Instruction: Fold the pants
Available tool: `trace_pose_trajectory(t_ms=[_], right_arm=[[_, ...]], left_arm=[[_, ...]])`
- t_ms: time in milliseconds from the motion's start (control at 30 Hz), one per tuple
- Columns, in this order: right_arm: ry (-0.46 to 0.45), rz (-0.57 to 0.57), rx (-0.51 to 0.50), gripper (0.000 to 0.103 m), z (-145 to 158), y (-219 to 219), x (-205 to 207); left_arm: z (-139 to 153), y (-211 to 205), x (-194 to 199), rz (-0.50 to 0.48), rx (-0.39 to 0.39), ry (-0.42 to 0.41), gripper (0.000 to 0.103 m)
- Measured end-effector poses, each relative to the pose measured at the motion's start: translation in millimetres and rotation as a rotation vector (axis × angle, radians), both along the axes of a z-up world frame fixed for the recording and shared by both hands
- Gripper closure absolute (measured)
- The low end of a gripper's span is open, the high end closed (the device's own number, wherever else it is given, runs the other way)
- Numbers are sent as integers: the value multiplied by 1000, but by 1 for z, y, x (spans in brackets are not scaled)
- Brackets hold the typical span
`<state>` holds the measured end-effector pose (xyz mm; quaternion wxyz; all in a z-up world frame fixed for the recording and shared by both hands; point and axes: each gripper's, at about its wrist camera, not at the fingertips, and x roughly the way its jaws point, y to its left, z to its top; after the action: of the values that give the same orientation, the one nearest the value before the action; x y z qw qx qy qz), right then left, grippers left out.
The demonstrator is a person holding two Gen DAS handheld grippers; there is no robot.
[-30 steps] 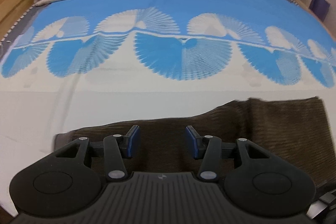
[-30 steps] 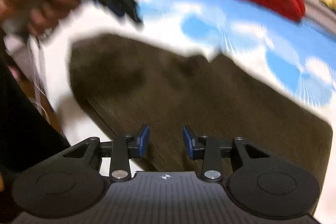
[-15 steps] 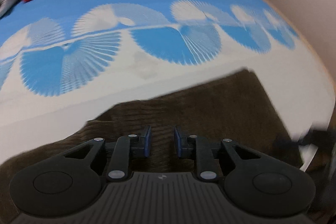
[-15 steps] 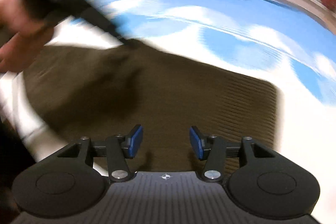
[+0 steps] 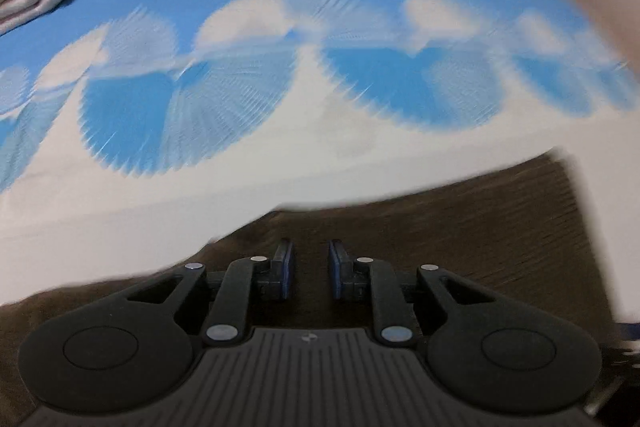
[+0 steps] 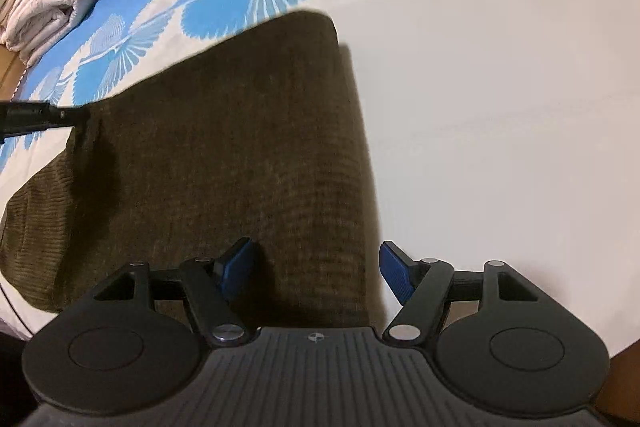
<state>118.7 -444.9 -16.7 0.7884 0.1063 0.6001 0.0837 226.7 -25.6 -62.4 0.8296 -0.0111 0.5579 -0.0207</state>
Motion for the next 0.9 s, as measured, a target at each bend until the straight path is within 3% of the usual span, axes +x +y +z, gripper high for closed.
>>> trace_pose_trajectory(t_ms=[67,167,467,833,900], right_arm=[[29,-17,14,32,-5,-4,0],[56,-39,33,32,-10,-7,1],[63,-36,27,32,-12,-5,8],[-37,65,-37,69,5,17,3],[-62,84,-50,71,11,23,1]], left_arm=[[-9,-2,2,12,25,37,75],[3,-4,2,23,11,7,74],[34,-9,-10,1,-58,-69,55],[67,-36,-28,-126,-84,-127,34],[71,-42,-32,-149,-90,-132,31]])
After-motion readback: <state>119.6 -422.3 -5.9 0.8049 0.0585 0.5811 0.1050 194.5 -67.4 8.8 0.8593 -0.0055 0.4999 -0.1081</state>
